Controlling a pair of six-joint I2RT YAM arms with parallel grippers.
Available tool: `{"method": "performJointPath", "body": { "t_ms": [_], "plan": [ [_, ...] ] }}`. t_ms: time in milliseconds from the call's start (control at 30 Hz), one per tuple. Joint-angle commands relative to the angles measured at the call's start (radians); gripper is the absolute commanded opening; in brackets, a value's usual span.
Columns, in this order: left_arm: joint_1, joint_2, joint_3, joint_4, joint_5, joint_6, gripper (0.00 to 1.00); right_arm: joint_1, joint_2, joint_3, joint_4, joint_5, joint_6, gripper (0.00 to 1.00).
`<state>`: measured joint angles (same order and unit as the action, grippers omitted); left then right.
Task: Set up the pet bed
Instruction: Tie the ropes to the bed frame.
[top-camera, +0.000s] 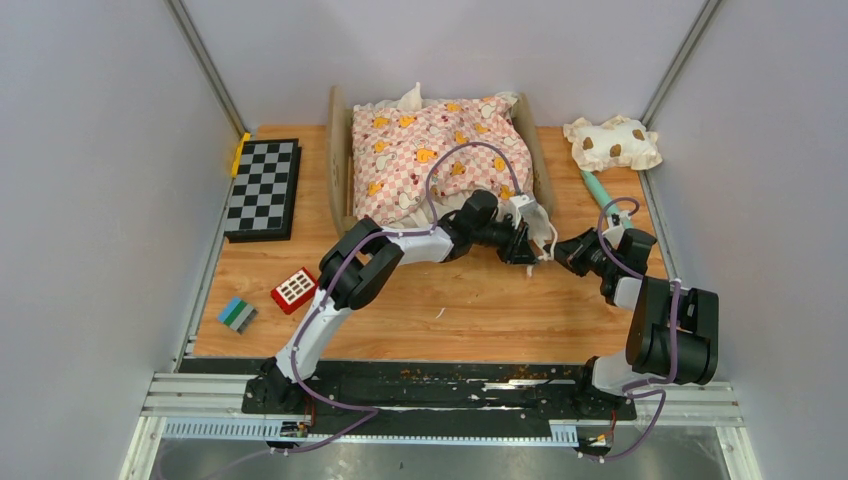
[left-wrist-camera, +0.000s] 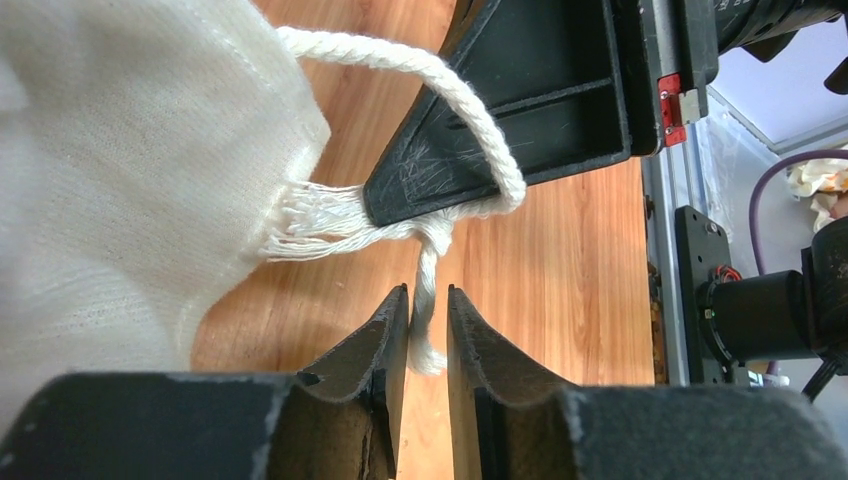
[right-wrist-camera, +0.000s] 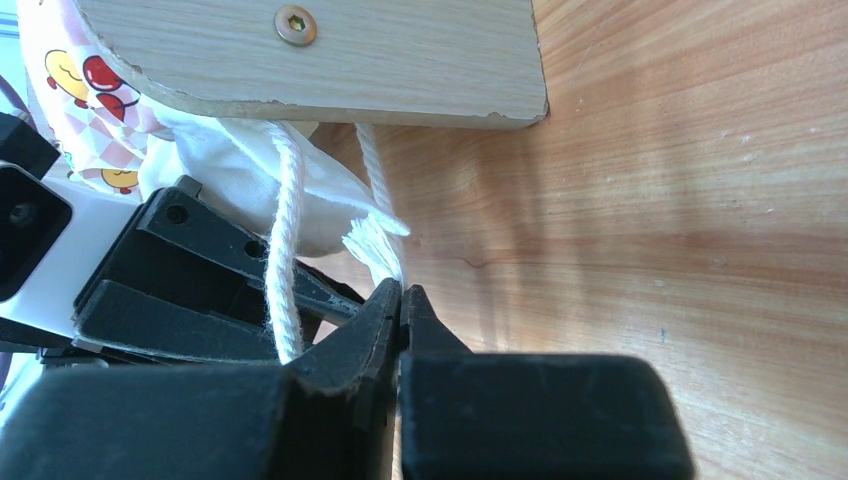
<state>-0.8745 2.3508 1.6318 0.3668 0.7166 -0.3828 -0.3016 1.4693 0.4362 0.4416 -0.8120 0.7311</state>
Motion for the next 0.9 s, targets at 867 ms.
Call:
{"method": "performJointPath", "body": {
  "t_ms": [867],
  "plan": [
    [0.005,-0.039,-0.097,0.123,0.007,-0.044,0.0,0.001,-0.049,0.022,-0.119,0.157,-0.035,0.0]
  ]
}}
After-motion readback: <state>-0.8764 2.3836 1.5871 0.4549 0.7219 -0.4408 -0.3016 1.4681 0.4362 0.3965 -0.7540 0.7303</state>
